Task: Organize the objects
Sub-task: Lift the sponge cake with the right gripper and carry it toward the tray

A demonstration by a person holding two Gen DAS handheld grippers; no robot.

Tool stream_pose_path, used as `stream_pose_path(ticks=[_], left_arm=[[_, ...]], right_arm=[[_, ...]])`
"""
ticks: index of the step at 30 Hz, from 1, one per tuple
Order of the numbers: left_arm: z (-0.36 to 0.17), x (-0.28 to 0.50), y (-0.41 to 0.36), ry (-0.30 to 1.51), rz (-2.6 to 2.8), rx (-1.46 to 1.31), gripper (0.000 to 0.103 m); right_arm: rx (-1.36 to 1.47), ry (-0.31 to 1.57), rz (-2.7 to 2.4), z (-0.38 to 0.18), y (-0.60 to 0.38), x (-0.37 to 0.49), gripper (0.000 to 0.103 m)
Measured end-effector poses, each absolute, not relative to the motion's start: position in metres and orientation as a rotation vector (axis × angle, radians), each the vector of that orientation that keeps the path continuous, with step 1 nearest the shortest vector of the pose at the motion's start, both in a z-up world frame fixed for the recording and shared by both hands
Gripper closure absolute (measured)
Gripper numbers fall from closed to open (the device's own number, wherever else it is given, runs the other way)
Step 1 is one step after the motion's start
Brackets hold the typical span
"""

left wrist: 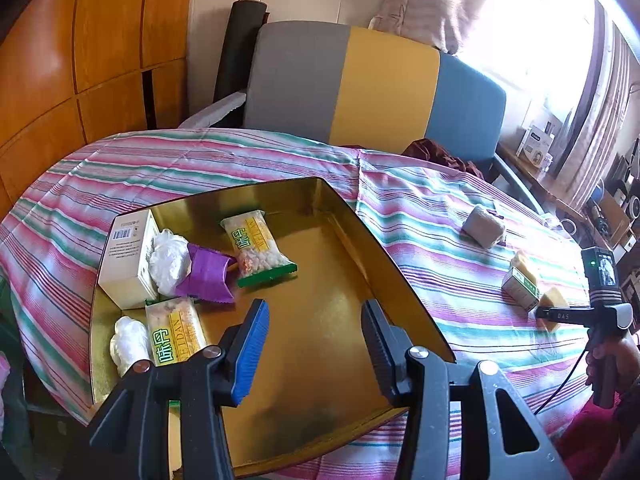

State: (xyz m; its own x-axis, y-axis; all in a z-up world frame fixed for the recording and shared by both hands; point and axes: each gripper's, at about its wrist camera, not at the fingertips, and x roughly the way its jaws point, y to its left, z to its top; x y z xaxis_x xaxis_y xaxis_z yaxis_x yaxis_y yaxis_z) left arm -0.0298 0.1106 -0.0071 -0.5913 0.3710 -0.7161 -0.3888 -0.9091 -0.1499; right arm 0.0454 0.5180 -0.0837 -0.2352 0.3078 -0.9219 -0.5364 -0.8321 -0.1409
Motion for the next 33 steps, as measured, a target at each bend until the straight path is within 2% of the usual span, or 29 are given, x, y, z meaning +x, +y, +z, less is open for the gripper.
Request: stream_pose_path(ticks=[11, 23, 33], left_arm=[[-0.010, -0.032, 0.100, -0.003, 2.472, -1.118, 0.055], [-0.002, -0.042, 0.060, -0.115, 2.546, -1.103, 0.055], [-0.010, -0.057, 0.023, -0.197, 2.604, -1.161, 0.055]], right_arm=[[-1.328, 0.356, 2.315, -0.026, 0.475, 0.050, 0.048], [-1.350, 0.215, 2.738, 0.015, 0.316, -0.053, 0.047], [-1.443, 0.050, 2.900, 0.008, 0.221, -0.153, 0.045]])
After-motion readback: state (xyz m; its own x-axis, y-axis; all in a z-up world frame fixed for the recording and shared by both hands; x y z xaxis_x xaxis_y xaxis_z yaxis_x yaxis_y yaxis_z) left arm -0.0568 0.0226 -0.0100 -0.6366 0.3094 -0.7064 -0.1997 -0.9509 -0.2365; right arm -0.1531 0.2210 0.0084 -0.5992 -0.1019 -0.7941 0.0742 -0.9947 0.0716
